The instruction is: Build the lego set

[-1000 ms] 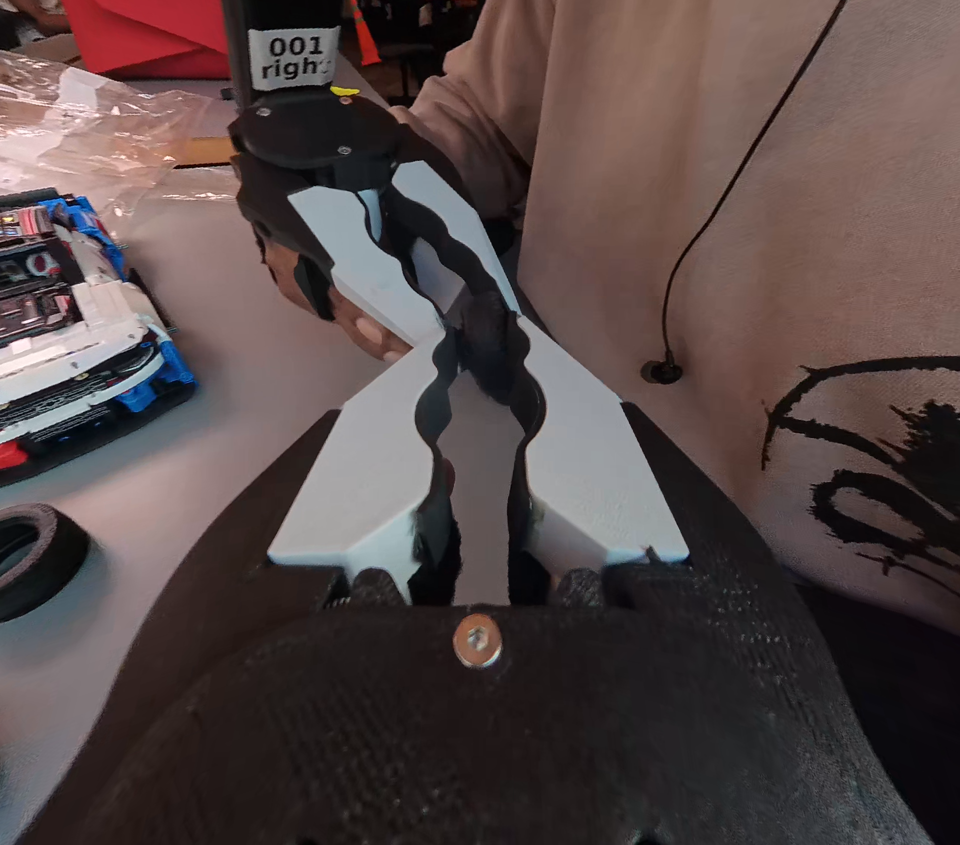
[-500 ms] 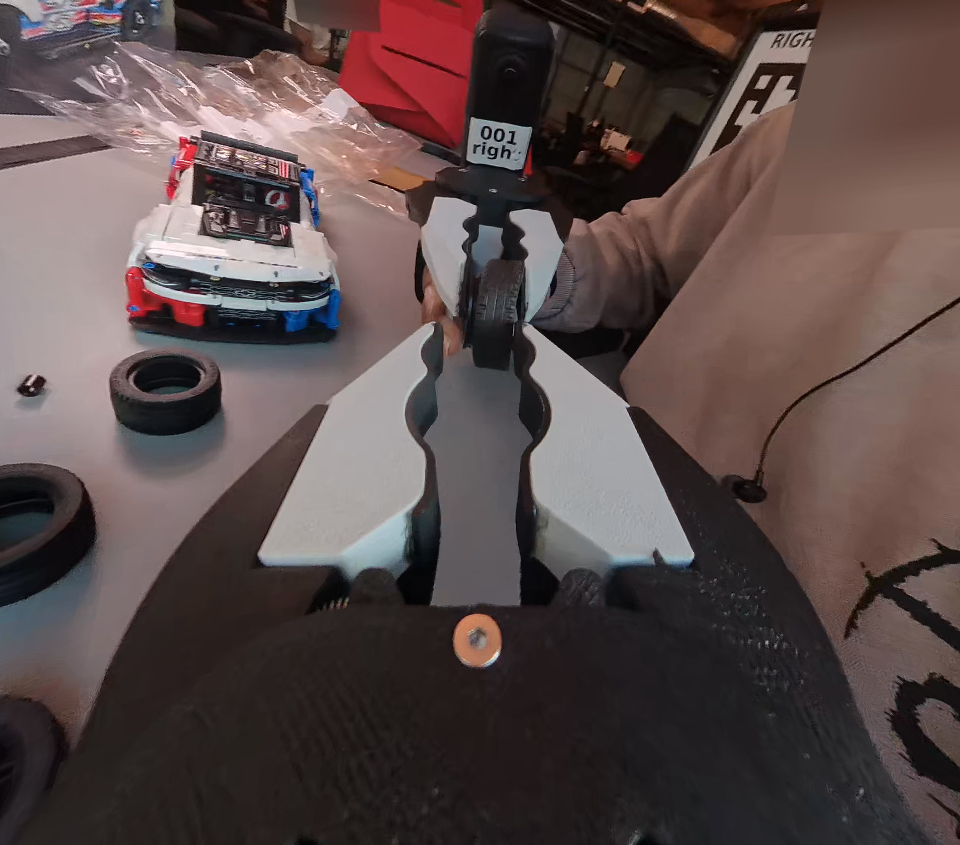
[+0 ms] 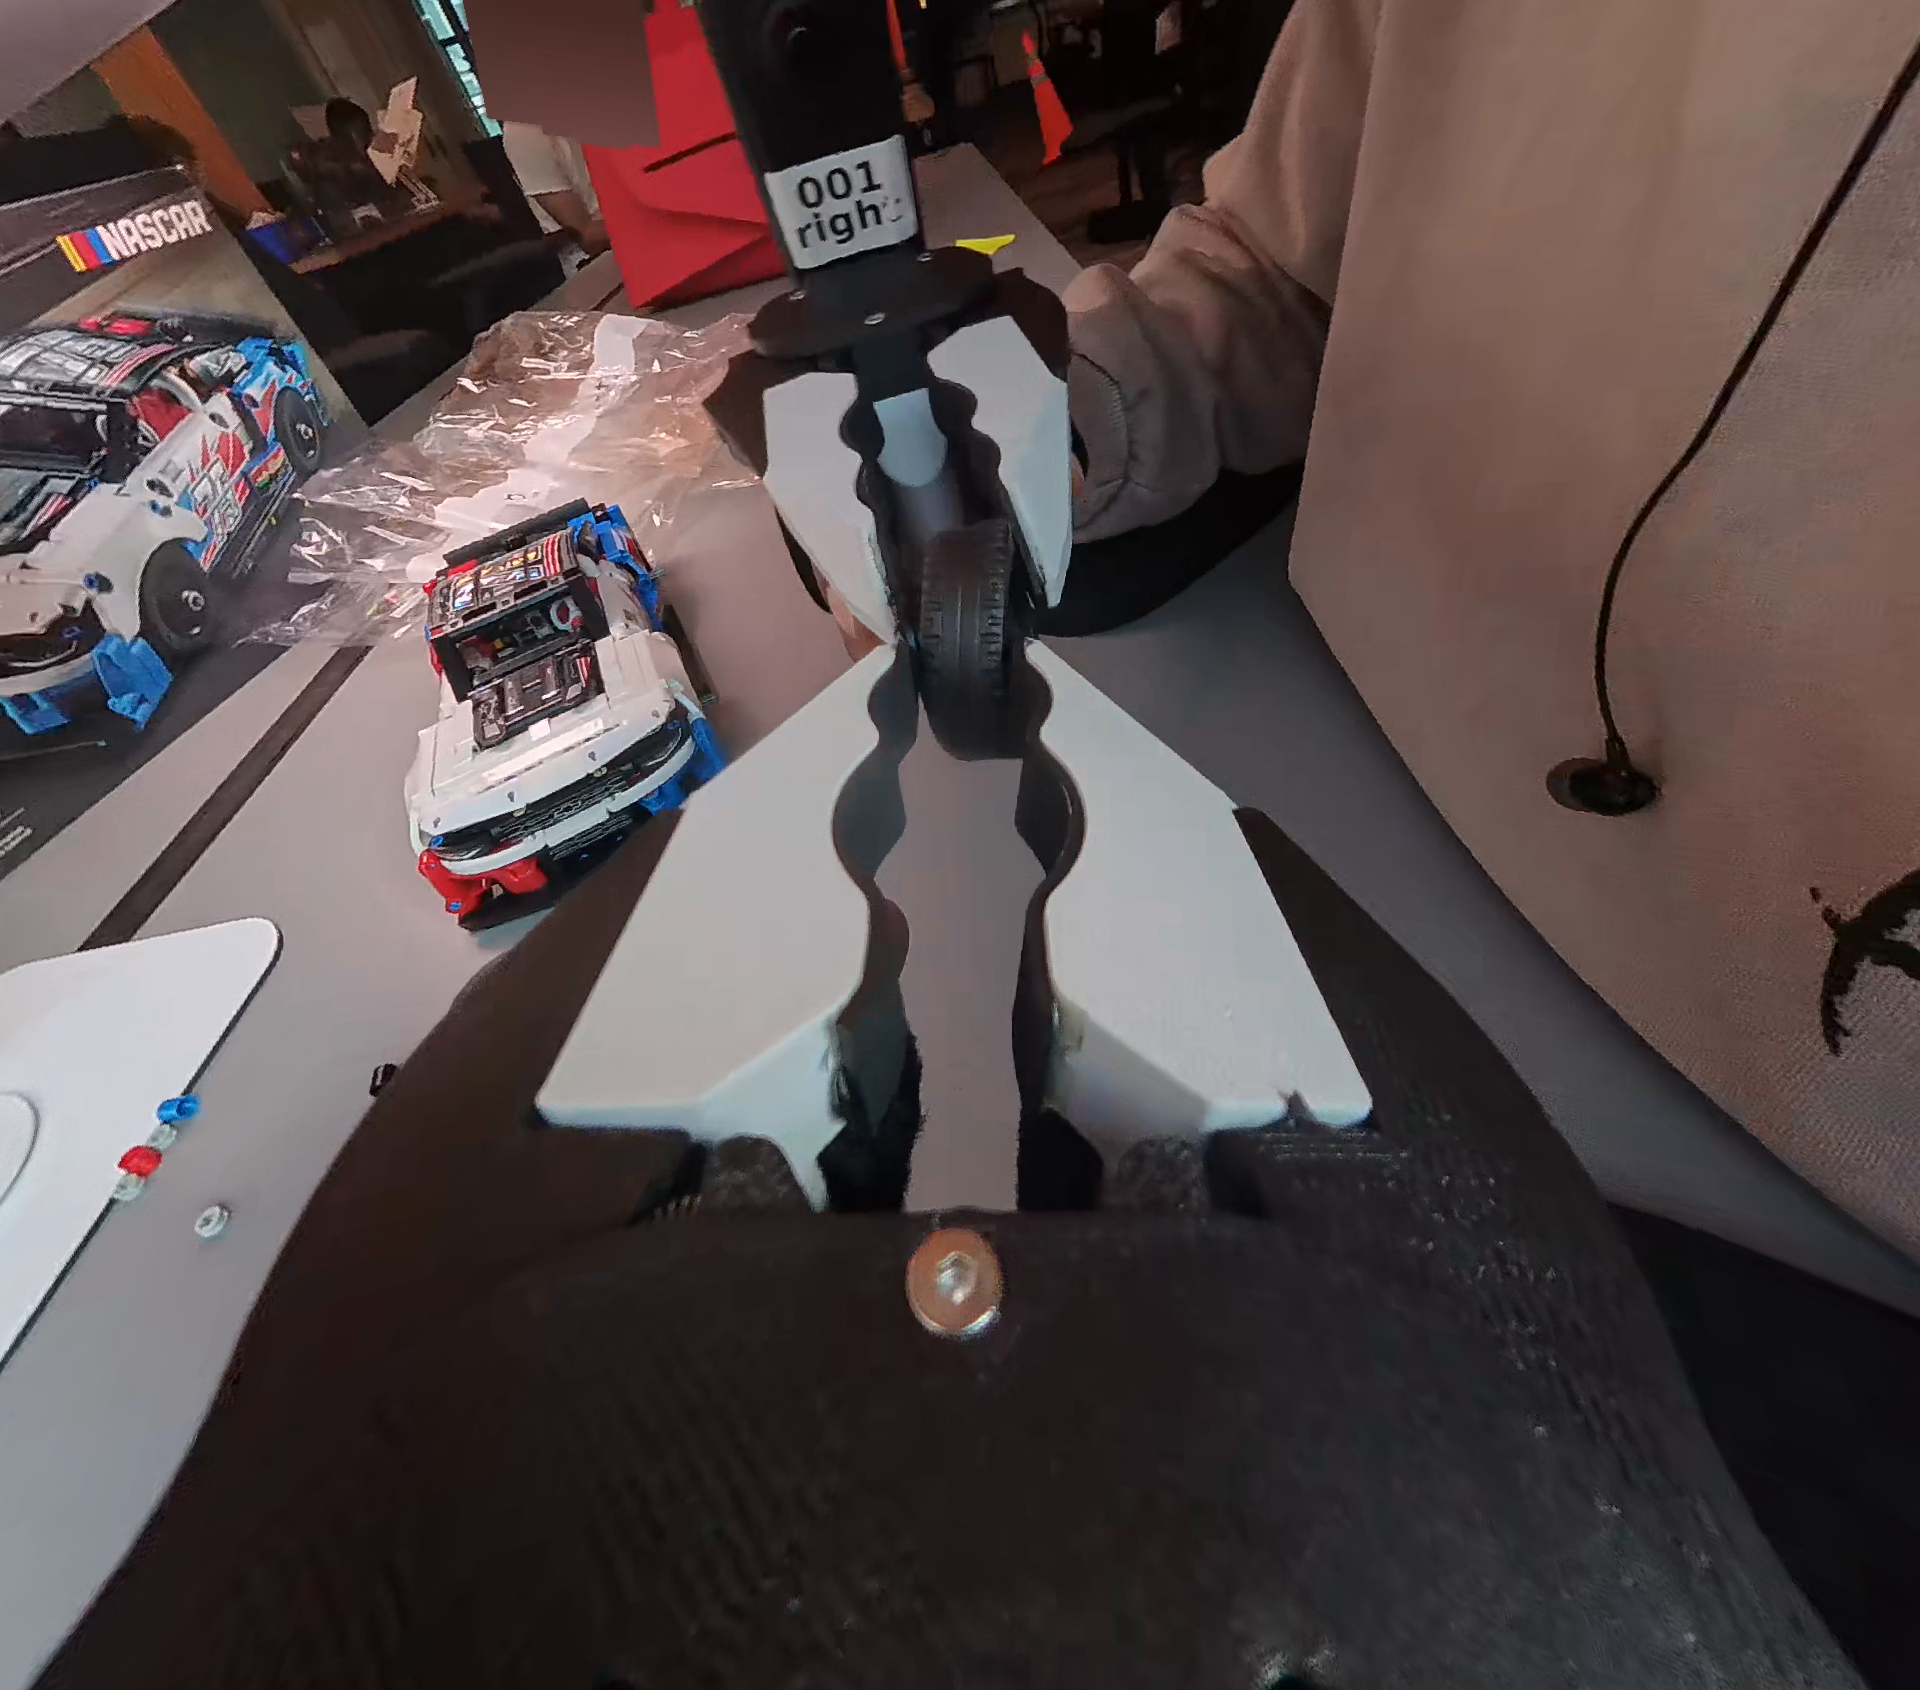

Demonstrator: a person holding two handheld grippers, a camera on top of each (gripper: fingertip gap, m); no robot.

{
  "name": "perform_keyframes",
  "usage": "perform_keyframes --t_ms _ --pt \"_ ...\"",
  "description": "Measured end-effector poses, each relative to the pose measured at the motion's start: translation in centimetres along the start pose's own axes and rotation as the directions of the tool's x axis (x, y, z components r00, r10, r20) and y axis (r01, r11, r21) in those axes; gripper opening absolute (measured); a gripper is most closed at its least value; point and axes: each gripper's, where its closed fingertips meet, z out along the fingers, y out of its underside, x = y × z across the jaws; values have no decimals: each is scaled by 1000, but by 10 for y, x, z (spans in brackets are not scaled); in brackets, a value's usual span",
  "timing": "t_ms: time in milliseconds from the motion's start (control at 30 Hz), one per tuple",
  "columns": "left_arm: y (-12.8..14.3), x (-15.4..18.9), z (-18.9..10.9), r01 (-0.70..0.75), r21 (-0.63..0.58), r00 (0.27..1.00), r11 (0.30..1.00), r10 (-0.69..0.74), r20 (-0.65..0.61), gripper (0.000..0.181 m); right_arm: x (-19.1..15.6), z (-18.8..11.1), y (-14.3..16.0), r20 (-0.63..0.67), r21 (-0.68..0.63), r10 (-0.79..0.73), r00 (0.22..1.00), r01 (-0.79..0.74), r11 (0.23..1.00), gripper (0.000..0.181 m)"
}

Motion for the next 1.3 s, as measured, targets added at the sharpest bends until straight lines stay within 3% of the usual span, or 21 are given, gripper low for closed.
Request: perform_keyframes --t_ms 200,500,533,600,667,733,933,1100,1300 --pt "-8 6 -1 -6 42 998 999 8 -58 17 -3 -3 -7 298 120 294 908 -341 932 20" --pt "-18 -8 -6 242 237 967 941 -214 -139 17 11 -8 -19 469 258 494 732 -648 716 18" --pt "-16 -15 -5 297 256 954 920 -271 -130 18 20 -9 -20 442 286 503 743 -648 706 18" --pt "-15 -25 -5 395 283 919 874 -374 -128 19 29 -10 -20 355 301 472 807 -577 759 18" --pt "-20 -22 -7 382 294 924 876 -356 -137 20 22 -9 -25 318 297 413 854 -503 812 18" --pt "-23 -23 -7 392 292 920 873 -369 -133 20 25 -9 -27 298 325 425 855 -509 797 18" --pt "-9 -37 -2 383 242 915 891 -403 36 17 37 -4 -19 -4 281 248 969 -237 930 18" --pt "-19 -20 -4 245 213 968 946 -250 -3 16 17 0 -29 92 273 262 961 -277 921 18" --pt "-28 -7 -6 197 258 979 946 -175 -104 15 4 3 -38 285 312 357 890 -438 843 18"
